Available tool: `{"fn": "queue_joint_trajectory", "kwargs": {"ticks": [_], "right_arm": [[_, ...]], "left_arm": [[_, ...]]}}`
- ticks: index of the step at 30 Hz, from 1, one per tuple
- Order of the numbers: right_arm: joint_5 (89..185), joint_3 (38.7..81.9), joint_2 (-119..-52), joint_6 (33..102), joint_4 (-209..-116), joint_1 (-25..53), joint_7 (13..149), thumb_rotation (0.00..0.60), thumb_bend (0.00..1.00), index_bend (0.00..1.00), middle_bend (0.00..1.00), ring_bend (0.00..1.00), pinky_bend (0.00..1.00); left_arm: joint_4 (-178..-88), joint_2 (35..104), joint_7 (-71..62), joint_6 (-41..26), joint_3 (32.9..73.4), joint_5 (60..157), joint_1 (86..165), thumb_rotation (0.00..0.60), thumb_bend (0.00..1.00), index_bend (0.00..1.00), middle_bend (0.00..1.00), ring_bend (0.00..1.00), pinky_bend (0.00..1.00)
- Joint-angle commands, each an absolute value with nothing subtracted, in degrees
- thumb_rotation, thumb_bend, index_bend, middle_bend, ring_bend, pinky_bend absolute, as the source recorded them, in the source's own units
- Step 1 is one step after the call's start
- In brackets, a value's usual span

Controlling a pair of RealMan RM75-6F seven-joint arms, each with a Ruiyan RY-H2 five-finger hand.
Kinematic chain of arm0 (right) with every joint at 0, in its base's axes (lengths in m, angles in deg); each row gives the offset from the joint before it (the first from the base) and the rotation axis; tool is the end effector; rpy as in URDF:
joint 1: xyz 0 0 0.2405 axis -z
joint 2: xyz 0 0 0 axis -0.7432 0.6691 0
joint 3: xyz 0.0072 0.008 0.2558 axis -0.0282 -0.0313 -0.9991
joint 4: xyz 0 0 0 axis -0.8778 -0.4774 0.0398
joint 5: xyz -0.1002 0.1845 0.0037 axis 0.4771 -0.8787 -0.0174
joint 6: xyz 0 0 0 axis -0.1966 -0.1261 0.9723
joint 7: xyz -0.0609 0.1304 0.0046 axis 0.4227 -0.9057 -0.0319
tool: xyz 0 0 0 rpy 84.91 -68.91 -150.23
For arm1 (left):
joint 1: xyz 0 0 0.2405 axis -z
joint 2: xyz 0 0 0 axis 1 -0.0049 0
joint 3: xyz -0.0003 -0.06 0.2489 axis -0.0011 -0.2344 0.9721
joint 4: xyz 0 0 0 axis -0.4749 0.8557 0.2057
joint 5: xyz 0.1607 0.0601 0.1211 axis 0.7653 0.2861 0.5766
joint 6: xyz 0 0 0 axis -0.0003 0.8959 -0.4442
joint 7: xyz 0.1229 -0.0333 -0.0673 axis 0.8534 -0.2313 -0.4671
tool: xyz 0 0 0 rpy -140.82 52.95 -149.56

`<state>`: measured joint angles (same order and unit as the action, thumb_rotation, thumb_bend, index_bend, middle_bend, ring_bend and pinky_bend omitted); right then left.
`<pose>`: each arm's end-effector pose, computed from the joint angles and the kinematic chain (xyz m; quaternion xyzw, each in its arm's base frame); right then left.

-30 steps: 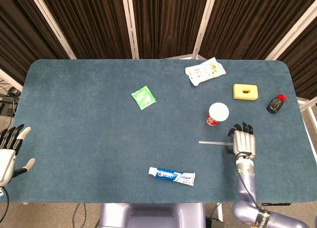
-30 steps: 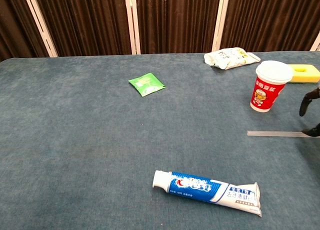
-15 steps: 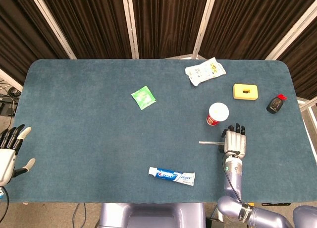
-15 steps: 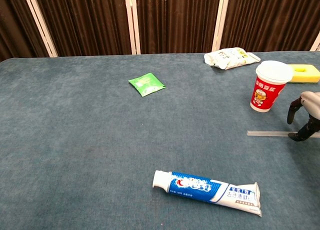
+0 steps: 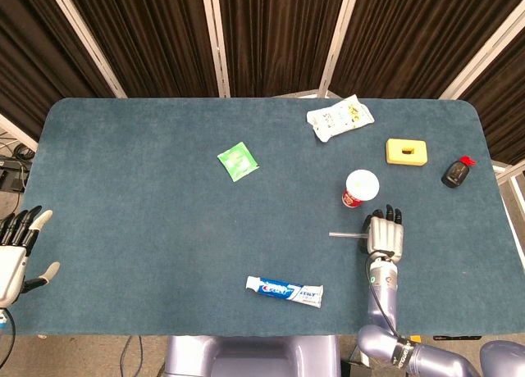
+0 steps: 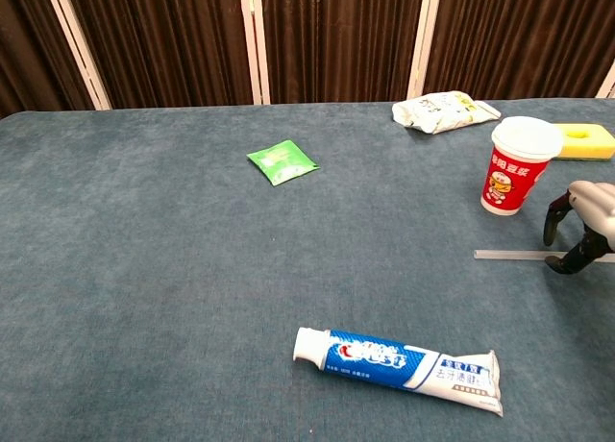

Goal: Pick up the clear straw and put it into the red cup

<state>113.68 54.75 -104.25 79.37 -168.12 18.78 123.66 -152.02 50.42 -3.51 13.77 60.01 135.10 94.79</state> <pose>-0.2407 -0.3019 -0.0287 0.5508 -0.4966 0.2295 0.6303 -0.3116 0.1769 0.1565 -0.6141 -0.3757 -0.3777 0.5823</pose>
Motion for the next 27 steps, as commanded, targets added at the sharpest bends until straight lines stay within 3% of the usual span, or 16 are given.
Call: {"fn": "queue_joint_trajectory", "kwargs": {"ticks": [1, 10, 19, 27], "right_arm": [[114.1, 55.1, -104.4, 79.4, -168.5, 19.0, 123.6, 0.6, 0.33, 0.5, 0.23, 0.0, 0.0], [114.0, 55.4, -105.4, 78.6, -166.4, 19.3, 123.3, 0.6, 0.33, 0.51, 0.24, 0.0, 0.0], [116.2, 55.7, -106.4, 77.9, -163.7, 19.9, 120.3, 0.6, 0.39, 0.59, 0.29, 0.0, 0.0], [118.1, 56.0, -105.4, 78.5, -166.2, 20.7, 119.4, 0.6, 0.39, 0.59, 0.29, 0.0, 0.0]], "left_arm": [[-152.0, 50.4, -3.5, 13.8, 60.0, 135.1, 94.8, 0.6, 0.28, 0.09, 0.0, 0.0, 0.0], [-152.1, 50.4, -3.6, 13.7, 60.0, 135.0, 94.8, 0.6, 0.28, 0.09, 0.0, 0.0, 0.0], [-152.3, 50.3, -3.7, 13.5, 60.0, 134.9, 94.9, 0.6, 0.28, 0.09, 0.0, 0.0, 0.0], [-152.3, 50.3, -3.7, 13.2, 60.0, 134.6, 94.9, 0.6, 0.28, 0.09, 0.0, 0.0, 0.0]]}}
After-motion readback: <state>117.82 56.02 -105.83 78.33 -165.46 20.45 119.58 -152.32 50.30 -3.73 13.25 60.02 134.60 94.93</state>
